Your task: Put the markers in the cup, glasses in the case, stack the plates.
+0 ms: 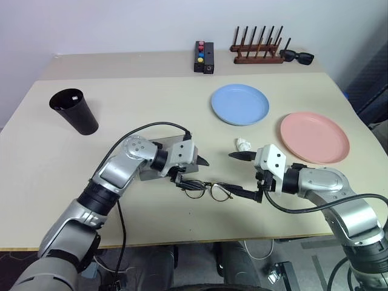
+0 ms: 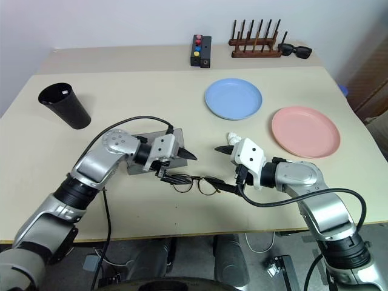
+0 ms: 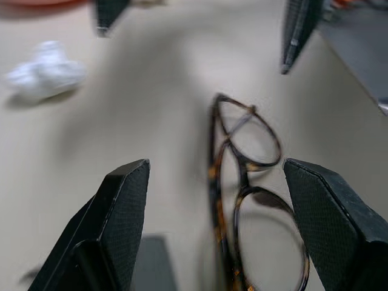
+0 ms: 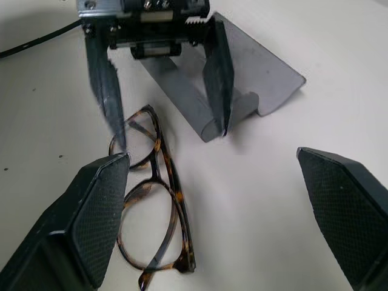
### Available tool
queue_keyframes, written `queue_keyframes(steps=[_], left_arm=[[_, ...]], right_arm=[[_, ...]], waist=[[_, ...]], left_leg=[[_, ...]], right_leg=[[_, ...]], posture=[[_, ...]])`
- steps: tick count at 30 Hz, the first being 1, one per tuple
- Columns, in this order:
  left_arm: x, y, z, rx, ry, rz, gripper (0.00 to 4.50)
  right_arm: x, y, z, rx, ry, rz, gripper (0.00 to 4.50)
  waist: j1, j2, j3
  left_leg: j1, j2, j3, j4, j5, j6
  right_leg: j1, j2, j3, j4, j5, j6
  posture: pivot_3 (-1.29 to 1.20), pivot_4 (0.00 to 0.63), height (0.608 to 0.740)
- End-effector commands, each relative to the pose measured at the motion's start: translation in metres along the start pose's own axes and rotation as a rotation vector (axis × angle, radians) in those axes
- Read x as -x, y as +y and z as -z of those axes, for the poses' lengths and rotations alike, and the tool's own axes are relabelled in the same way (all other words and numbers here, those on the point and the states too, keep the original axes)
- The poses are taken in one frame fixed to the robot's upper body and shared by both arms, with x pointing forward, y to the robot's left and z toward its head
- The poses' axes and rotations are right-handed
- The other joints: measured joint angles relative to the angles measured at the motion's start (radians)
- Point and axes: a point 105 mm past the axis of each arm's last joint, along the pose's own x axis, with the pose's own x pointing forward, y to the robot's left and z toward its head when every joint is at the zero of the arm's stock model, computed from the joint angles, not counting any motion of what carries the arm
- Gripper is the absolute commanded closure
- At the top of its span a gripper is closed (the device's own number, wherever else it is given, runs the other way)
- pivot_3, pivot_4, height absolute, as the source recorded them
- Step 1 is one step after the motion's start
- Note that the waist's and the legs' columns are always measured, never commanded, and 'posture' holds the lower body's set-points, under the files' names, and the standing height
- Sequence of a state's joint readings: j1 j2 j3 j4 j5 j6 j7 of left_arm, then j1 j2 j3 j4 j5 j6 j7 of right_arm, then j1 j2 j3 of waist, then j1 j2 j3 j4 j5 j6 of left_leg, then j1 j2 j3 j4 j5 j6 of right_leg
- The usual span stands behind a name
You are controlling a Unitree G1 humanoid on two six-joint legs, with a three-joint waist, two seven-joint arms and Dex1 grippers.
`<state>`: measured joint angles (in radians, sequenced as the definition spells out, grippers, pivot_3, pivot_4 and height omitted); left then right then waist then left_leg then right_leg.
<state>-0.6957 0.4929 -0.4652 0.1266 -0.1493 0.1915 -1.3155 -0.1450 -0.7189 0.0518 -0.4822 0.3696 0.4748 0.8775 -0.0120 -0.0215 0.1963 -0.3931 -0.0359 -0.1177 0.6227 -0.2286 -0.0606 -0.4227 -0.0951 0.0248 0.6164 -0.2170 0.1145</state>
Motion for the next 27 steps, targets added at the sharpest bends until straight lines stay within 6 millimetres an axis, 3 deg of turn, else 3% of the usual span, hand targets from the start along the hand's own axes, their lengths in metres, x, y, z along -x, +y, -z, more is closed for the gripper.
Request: queue_keyframes(steps=[1, 8, 11, 16, 17, 24, 27], left_arm=[[-0.009, 0.0, -0.004, -0.08, 0.032, 0.063, 0.92], [-0.018, -0.005, 0.006, -0.086, 0.082, 0.121, 0.92], [-0.02, -0.006, 0.008, -0.058, 0.073, 0.128, 1.77], [-0.021, -0.007, 0.006, -0.04, 0.058, 0.128, 4.18], [-0.02, -0.008, 0.005, -0.038, 0.054, 0.128, 4.44], [-0.015, -0.009, 0.001, -0.035, 0.031, 0.123, 4.44], [-0.009, -0.01, -0.006, -0.025, -0.006, 0.118, 4.44]], right_arm=[[0.006, 0.0, -0.012, 0.035, -0.032, 0.031, 0.0], [0.005, 0.001, -0.011, 0.028, -0.036, 0.045, 0.0], [0.004, 0.002, -0.011, 0.027, -0.038, 0.045, 0.0], [0.003, 0.001, -0.011, 0.03, -0.04, 0.042, 0.0], [0.003, 0.0, -0.011, 0.031, -0.04, 0.042, 0.0], [0.002, -0.003, -0.012, 0.045, -0.041, 0.042, 0.0], [0.002, -0.014, -0.016, 0.08, -0.052, 0.101, 0.0]], waist=[[0.0, 0.0, 0.0], [-0.001, 0.0, 0.0], [0.0, 0.0, 0.0], [0.0, 0.0, 0.0], [0.0, 0.001, 0.0], [0.0, 0.001, 0.0], [-0.003, 0.001, 0.0]], left_leg=[[0.0, 0.0, 0.0, 0.0, 0.0, 0.0], [0.0, 0.0, 0.0, 0.0, 0.0, 0.001], [0.0, 0.0, 0.0, 0.0, 0.0, 0.001], [0.0, 0.0, 0.0, 0.001, -0.001, 0.001], [0.001, 0.0, 0.0, 0.001, -0.001, 0.001], [0.002, 0.0, 0.0, 0.005, -0.002, 0.003], [0.002, 0.0, 0.0, 0.005, -0.002, 0.004]], right_leg=[[0.0, 0.0, 0.0, 0.0, 0.0, 0.0], [0.0, 0.0, 0.0, 0.0, 0.0, 0.0], [0.0, 0.0, 0.0, 0.0, 0.0, 0.001], [0.001, 0.0, 0.0, 0.0, 0.0, 0.001], [0.003, 0.0, 0.0, 0.0, 0.0, 0.001], [0.006, 0.0, 0.0, 0.0, -0.002, 0.004], [0.006, 0.0, 0.0, 0.0, -0.002, 0.004]], posture=[[0.0, 0.15, 0.739], [0.0, 0.15, 0.739], [0.0, 0.15, 0.739], [0.0, 0.15, 0.739], [0.0, 0.15, 0.739], [0.0, 0.15, 0.739], [0.0, 0.15, 0.739]])
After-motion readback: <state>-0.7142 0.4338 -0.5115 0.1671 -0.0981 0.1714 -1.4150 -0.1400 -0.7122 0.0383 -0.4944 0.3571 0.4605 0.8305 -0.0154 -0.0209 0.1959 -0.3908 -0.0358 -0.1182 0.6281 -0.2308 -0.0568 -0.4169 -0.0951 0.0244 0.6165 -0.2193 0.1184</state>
